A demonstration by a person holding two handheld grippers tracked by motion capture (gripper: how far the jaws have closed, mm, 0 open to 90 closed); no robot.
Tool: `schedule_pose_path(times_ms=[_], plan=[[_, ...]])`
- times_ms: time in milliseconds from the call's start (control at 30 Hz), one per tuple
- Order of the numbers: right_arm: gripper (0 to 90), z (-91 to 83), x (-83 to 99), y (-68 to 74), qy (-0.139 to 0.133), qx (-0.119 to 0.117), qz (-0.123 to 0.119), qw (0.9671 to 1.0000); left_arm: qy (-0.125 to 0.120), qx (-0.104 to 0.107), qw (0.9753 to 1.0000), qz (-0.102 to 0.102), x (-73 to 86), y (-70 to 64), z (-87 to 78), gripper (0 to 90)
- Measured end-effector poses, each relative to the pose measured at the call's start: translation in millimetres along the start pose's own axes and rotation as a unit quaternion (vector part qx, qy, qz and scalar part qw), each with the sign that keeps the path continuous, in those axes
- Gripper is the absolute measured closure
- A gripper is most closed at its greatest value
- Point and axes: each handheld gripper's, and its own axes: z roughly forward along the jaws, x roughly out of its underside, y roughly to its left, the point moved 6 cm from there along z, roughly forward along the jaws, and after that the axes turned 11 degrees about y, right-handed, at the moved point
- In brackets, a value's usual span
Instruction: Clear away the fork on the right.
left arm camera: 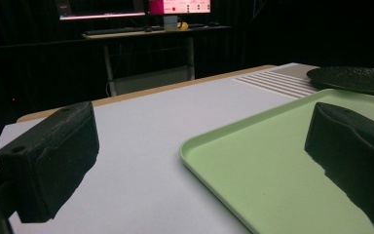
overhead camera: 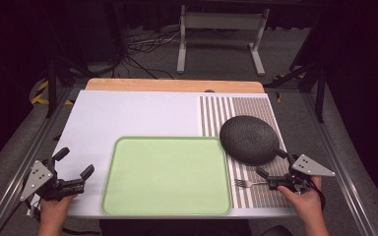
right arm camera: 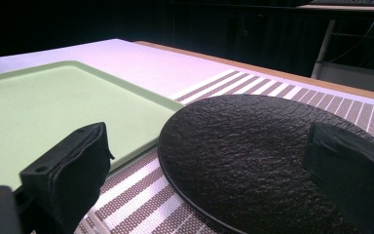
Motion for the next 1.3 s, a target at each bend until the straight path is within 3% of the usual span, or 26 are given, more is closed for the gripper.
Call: schedule_pose_path(times_ms=[700, 967, 1300], plan=[[3.6, -1.3, -2.1, 1.8, 0.0, -0.003, -0.001, 1.0, 0.007, -0.001, 1.0, 0.002, 0.5, -0.8, 0.9, 0.0], [3.5, -4.7, -13.9, 4.0, -0.002, -0.001, -0.011, 0.9999, 0.006, -0.003, 1.0, 0.0, 0.6, -0.3, 0.1, 0.0], [3.5, 2.5, -28.8, 6.8, 0.001, -0.018, -0.014, 0.9997, 0.008, -0.003, 1.0, 0.0, 1.1, -0.2, -0.6, 0.0]])
